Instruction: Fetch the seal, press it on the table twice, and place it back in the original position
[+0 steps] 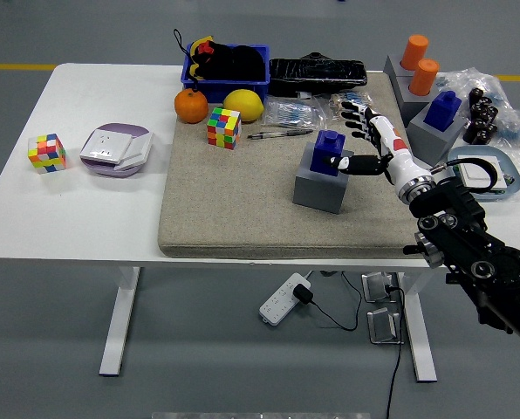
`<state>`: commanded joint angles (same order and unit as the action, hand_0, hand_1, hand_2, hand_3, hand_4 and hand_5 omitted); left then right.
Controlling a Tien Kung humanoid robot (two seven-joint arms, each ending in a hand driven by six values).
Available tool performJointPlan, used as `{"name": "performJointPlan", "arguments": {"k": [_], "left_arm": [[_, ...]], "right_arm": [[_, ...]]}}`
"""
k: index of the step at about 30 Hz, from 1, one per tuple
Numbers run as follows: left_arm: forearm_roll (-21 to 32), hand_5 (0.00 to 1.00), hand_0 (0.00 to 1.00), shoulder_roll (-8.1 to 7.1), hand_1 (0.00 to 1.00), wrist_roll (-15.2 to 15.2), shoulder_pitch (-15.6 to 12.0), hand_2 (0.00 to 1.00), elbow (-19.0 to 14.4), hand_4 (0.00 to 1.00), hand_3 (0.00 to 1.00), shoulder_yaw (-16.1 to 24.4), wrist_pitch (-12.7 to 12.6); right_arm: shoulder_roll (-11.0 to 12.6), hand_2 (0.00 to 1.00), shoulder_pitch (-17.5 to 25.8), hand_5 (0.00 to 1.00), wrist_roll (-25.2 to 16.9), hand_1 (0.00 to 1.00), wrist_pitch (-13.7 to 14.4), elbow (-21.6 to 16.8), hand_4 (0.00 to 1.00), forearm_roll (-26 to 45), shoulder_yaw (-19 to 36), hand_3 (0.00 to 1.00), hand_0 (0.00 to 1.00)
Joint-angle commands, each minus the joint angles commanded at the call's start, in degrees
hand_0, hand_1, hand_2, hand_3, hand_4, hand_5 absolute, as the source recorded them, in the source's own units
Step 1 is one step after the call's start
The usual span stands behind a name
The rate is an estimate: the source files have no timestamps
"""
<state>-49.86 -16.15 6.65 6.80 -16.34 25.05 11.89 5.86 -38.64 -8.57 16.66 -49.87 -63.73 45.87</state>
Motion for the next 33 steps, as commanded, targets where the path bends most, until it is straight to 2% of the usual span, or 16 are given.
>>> {"name": "performJointPlan", "arguments": {"k": [10, 11, 16, 17, 29, 30, 33], "left_arm": [[0.06, 0.339, 0.829, 0.06, 0.793, 0.01, 0.06, 0.757, -0.02, 0.740, 0.814, -0.28, 0.04], [0.06, 0.338, 0.830, 0.08, 0.793, 0.04, 0.02, 0.757, -0.01, 0.741, 0.814, -0.36, 0.06], [0.12, 0.338, 0.830, 0.07, 0.793, 0.07, 0.10, 0.757, -0.01, 0.741, 0.814, -0.54, 0.06], [0.10, 0.339, 0.830, 0.05, 0.795, 0.04, 0.12, 0.757, -0.03, 0.742, 0.815, -0.50, 0.04], [0.26, 0.338, 0.830, -0.02, 0.793, 0.07, 0.21, 0.757, -0.04, 0.742, 0.815, -0.96, 0.08], [0.25, 0.337, 0.830, -0.06, 0.795, 0.07, 0.23, 0.757, -0.05, 0.743, 0.815, -1.00, 0.09], [0.26, 0.337, 0.830, -0.13, 0.795, 0.05, 0.28, 0.757, -0.10, 0.743, 0.815, -1.03, 0.10]], "right_arm": [[-0.89, 0.795, -0.69, 0.002, -0.88, 0.806, 0.68, 1.95, 0.944, 1.57, -3.13, 0.879, 0.838], [-0.97, 0.768, -0.69, 0.002, -0.95, 0.785, 0.79, 2.16, 0.901, 1.67, -3.38, 0.835, 0.827], [-1.18, 0.768, -0.80, 0.002, -1.20, 0.785, 1.41, 2.59, 0.901, 2.01, -4.43, 0.835, 0.827], [-1.23, 0.746, -0.80, 0.002, -1.20, 0.765, 1.47, 2.67, 0.853, 2.00, -4.56, 0.808, 0.804], [-1.93, 0.725, -0.88, 0.002, -1.99, 0.751, 3.75, 3.87, 0.822, 2.27, -6.06, 0.787, 0.787], [-1.99, 0.688, -0.94, 0.002, -2.01, 0.708, 4.08, 4.00, 0.739, 2.22, -6.30, 0.738, 0.748], [-2.06, 0.688, -1.04, 0.002, -1.99, 0.708, 4.59, 4.19, 0.739, 2.13, -6.80, 0.738, 0.748]]}}
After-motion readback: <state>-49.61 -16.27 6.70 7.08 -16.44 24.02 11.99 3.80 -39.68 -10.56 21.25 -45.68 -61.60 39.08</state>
